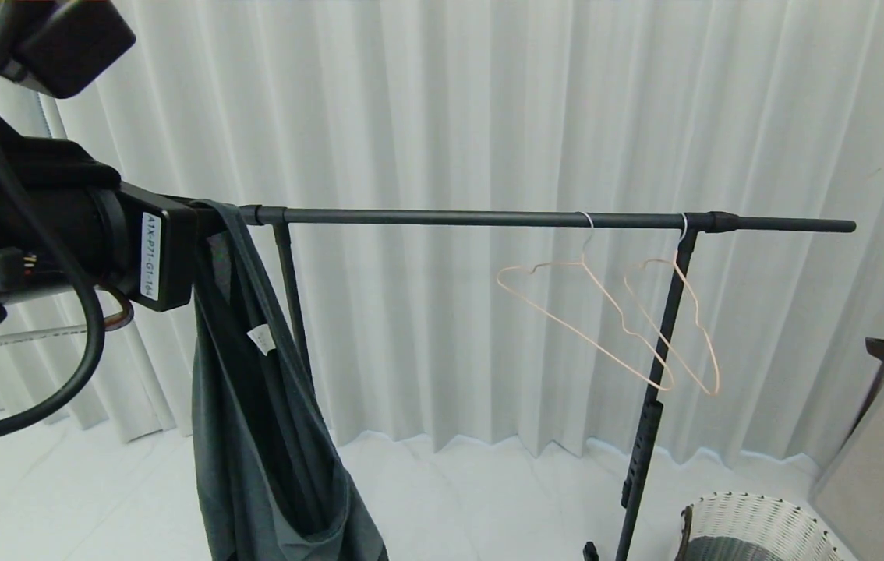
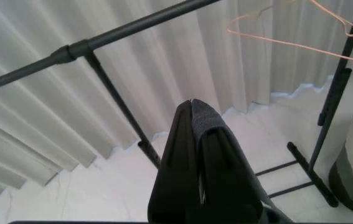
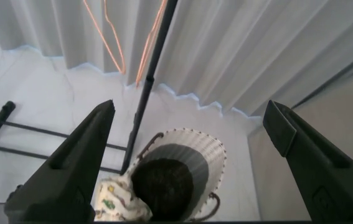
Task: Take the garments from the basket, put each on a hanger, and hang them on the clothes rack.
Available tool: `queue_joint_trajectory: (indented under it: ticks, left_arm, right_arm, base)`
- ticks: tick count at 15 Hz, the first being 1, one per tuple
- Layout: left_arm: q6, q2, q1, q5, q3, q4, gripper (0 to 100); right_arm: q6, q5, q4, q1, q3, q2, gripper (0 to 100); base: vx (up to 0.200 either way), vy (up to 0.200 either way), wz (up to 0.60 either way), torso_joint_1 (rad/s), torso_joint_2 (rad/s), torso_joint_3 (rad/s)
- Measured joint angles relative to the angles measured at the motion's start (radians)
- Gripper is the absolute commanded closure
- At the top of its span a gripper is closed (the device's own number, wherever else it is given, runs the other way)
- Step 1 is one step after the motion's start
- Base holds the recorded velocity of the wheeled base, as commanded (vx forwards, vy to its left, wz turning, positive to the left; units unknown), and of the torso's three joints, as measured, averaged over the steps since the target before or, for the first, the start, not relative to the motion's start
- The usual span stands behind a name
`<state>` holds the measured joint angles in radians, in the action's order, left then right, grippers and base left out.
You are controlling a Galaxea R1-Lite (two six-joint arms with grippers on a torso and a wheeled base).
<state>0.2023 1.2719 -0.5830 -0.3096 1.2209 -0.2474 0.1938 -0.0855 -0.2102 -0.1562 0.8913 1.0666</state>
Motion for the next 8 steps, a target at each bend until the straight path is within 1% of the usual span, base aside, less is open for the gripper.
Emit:
queue_joint_trajectory:
  ticks: [3,8]
  left_arm:
    - [0.0,0.001,0.0,0.0,0.0,-0.001,100]
    - [-0.001,0.001,0.0,0.0,0.0,-0.001,100]
  right_arm:
    - [-0.034,0.003,0.0,0.001,-0.002,0.016,0]
    - [-0.041,0.004,-0.001,0.037,-0.018,0.045,0]
  base:
    - [0.2,0.0,0.0,0.004,0.0,0.004]
    - [0.2,0.0,0.0,0.004,0.0,0.001]
